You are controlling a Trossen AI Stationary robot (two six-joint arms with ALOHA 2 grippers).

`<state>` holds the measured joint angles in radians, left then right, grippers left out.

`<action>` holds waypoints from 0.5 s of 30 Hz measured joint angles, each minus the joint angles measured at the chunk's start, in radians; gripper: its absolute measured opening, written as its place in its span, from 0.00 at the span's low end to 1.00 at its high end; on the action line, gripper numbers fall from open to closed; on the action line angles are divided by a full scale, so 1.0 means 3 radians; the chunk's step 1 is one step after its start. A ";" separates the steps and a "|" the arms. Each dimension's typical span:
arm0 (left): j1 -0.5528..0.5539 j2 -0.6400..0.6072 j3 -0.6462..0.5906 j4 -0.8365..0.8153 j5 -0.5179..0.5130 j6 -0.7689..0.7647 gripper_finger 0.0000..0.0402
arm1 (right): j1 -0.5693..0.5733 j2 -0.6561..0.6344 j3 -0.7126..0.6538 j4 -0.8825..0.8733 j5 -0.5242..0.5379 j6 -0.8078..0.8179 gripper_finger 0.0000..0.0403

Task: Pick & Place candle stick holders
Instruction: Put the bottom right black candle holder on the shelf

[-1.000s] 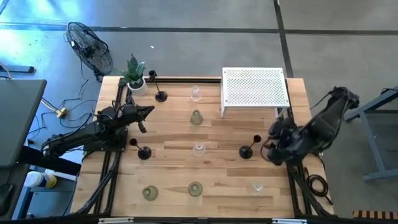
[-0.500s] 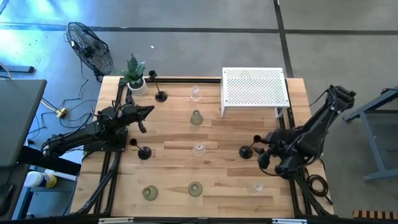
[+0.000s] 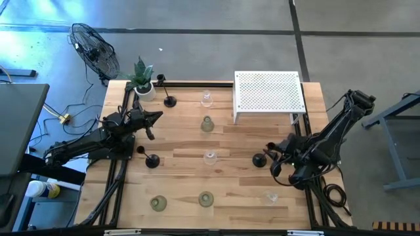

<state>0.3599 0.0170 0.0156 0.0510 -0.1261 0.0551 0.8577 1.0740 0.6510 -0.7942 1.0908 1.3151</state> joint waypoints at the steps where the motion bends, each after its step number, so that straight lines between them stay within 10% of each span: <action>1: 0.0000 0.0000 0.0000 0.0001 -0.0001 0.0000 0.00 | 0.0000 0.0000 0.0000 0.0051 0.0000 -0.0087 0.18; 5: 0.0000 0.0000 -0.0001 0.0027 -0.0037 0.0000 0.00 | -0.0001 -0.0001 0.0007 0.0292 0.0036 -0.0404 0.03; 15: 0.0000 0.0000 0.0000 0.0040 -0.0165 0.0008 0.00 | -0.0397 -0.0008 0.0679 0.0373 0.0092 -0.1289 0.02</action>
<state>0.3599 0.0170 0.0155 0.0631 -0.1756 0.0575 0.7386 1.0718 0.8548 -0.6823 1.1184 0.9283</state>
